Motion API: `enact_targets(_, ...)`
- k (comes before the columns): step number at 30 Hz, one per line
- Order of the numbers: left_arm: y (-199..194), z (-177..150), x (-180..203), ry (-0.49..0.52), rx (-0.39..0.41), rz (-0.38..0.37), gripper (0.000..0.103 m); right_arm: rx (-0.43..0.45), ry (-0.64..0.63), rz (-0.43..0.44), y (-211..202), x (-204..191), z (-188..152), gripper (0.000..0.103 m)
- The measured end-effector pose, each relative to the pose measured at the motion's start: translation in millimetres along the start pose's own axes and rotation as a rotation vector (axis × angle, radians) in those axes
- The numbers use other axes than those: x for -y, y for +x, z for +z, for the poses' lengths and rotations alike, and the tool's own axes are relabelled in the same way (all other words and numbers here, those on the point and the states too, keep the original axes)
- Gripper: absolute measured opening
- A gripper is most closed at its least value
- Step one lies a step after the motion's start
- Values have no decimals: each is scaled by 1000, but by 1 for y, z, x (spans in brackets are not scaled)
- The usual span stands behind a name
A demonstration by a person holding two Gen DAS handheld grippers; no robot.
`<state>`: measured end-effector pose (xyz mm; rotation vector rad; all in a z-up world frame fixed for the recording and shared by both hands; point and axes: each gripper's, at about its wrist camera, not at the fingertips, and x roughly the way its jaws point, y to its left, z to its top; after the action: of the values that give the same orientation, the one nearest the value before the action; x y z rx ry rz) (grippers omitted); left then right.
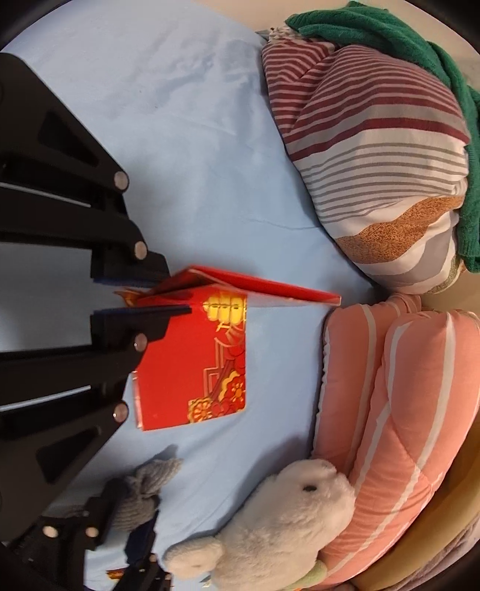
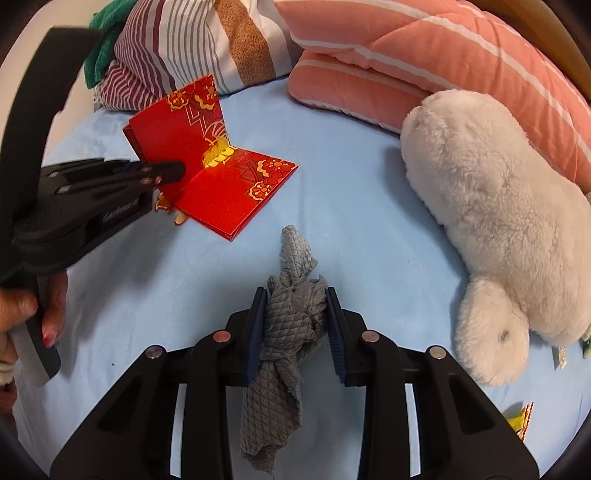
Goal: Collect trash
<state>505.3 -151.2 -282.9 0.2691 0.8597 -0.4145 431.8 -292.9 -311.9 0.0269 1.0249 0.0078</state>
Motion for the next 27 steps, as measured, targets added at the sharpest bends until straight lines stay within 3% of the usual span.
enact_targets(15, -82, -39, -1, 7, 4, 24, 6, 27, 50, 53, -45, -2, -7, 29)
enact_targets(22, -101, -45, -1, 10, 2, 38, 6, 58, 54, 60, -72, -4, -12, 29)
enact_targets(25, -102, -41, -1, 1, 17, 61, 11, 61, 54, 60, -76, -4, -13, 29)
enact_targets(27, -97, -35, -2, 1, 12, 66, 20, 60, 55, 62, -75, -3, -13, 29)
